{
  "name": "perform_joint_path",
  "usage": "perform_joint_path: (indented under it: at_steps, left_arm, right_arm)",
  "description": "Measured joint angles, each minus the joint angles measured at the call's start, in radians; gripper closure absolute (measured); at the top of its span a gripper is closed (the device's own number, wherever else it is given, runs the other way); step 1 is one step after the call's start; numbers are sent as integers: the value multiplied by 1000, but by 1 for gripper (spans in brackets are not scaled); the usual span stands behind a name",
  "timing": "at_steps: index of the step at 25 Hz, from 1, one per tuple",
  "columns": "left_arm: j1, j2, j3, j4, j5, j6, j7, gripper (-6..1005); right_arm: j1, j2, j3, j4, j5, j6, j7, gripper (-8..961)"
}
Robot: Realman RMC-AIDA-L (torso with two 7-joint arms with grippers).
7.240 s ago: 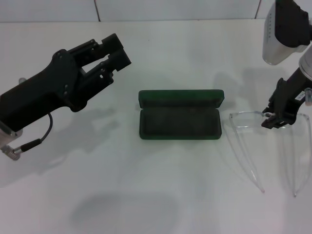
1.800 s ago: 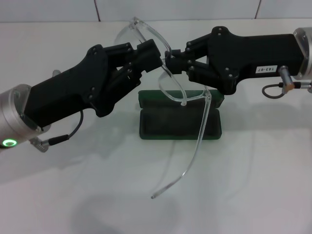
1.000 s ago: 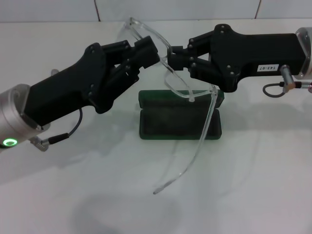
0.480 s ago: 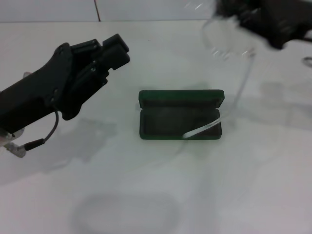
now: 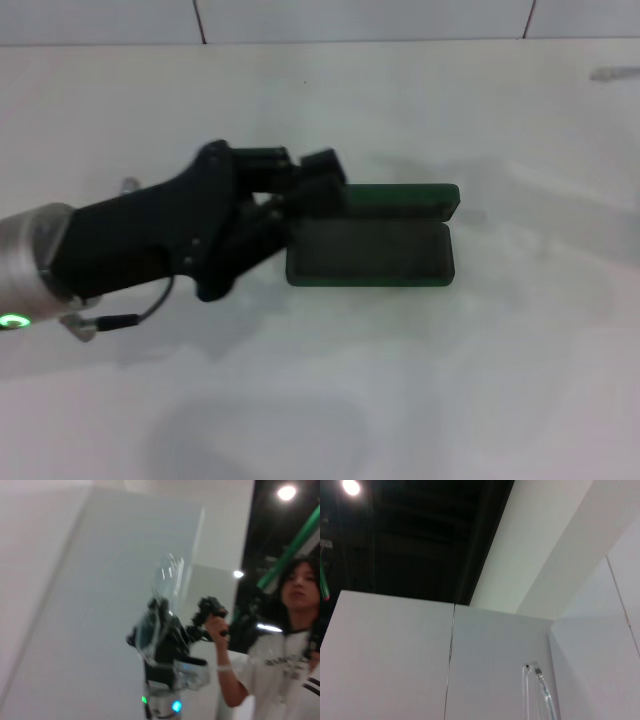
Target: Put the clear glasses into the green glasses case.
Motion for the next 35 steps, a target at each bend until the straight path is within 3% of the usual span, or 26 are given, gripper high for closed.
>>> perform_joint_path:
  at_steps: [4,10,15,23,35]
  left_arm:
    - [-44,-17,77,0,-19,2,0,849]
    - [-116,-19,212,-1,-102,0,6,849]
    - [-134,-22,228,-1,-132,-3,5,850]
    - [-135,-23,239,-1,-210,-37,16,850]
    - [-122,-22,237,-1,-228,-48,33,851]
  right_arm:
    - [22,8,-25,62,16,9,-36,885]
    - [114,8,-38,286,18,22,-170,886]
    - [148,13,-71,349,3,71,-220,886]
    - [155,17,-261,367,26,136,-234,885]
    - [164,16,-374,386,37,156,-265,884]
